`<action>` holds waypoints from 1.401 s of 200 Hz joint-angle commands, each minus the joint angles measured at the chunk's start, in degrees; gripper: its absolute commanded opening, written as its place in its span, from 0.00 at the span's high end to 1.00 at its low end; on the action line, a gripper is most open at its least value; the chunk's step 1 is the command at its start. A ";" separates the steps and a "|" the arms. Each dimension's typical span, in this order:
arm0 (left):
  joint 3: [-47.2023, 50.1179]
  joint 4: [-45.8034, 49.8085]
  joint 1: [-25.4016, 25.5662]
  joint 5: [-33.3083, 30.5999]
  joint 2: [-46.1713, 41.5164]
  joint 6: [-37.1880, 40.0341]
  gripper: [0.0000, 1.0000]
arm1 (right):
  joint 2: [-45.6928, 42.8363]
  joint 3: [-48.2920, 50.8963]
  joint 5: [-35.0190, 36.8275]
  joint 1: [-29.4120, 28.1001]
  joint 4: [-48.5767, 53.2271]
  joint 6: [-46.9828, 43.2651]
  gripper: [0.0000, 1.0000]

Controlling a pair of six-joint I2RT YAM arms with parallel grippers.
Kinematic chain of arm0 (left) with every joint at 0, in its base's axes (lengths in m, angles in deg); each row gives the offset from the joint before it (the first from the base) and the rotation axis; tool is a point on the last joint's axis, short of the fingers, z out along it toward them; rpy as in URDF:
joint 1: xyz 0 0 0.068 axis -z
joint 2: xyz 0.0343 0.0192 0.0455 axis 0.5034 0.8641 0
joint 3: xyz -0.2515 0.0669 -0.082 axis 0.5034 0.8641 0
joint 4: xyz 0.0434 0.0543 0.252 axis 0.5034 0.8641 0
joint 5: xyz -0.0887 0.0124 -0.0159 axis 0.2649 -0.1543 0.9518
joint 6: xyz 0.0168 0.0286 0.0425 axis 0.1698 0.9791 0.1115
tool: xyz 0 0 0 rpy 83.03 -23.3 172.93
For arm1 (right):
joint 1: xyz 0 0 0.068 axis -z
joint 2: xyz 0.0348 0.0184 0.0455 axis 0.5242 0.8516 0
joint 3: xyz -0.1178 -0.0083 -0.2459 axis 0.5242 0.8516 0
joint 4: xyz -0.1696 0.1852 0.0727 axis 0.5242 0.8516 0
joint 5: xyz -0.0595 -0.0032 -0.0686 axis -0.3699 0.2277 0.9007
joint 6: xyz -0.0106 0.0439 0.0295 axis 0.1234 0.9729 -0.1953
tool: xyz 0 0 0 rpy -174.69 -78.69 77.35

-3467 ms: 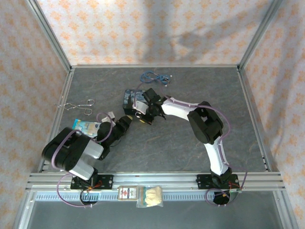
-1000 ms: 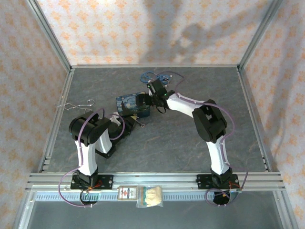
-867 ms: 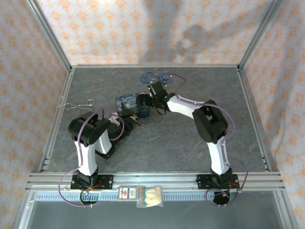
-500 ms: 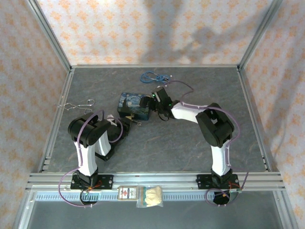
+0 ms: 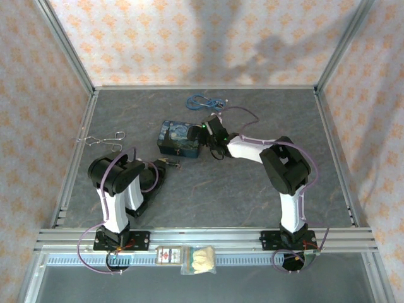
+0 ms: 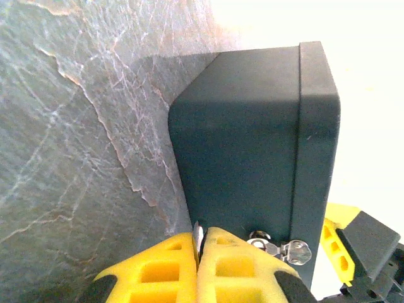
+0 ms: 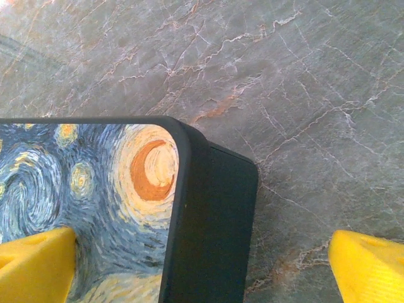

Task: Unlock the padlock with the key

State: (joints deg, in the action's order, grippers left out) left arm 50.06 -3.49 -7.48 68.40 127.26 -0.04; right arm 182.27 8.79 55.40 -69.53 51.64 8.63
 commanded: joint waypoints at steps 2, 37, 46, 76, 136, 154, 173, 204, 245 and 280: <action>0.64 -3.34 -0.70 1.60 -4.80 2.69 1.00 | 0.22 -0.47 2.51 0.64 3.78 -1.76 0.00; -0.74 5.80 -0.64 8.40 -12.75 6.26 1.00 | -3.22 -4.15 2.53 0.64 5.41 -6.05 0.00; -1.57 9.60 -0.63 10.58 -15.29 7.61 1.00 | -4.45 -4.78 2.59 0.73 6.37 -7.37 0.00; -7.68 31.89 1.42 15.41 -25.47 16.34 1.00 | -9.65 -4.00 4.37 0.89 8.97 -11.69 0.00; -25.61 67.23 10.07 14.93 -30.80 34.01 1.00 | -19.83 3.96 16.01 3.37 13.50 -18.49 0.00; -30.02 69.13 12.86 15.26 -26.67 35.76 1.00 | -22.26 7.45 16.10 7.11 13.77 -17.87 0.00; -33.97 68.77 15.48 15.63 -21.91 36.21 1.00 | -25.46 11.90 15.98 10.89 12.70 -17.53 0.00; -43.93 72.65 18.54 18.66 -12.18 38.41 1.00 | -30.88 19.85 13.81 18.33 9.44 -15.92 0.00; -53.22 77.18 20.75 20.26 -1.83 40.93 1.00 | -36.45 28.80 6.06 26.95 4.52 -12.72 0.00; -56.82 78.59 20.79 18.33 3.62 41.58 1.00 | -39.14 31.90 6.56 28.22 3.20 -13.14 0.00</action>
State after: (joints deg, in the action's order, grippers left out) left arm -3.67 71.39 13.39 87.48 128.18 39.61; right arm 145.38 39.43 62.62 -41.79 58.04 -5.10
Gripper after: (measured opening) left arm 0.044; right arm 0.998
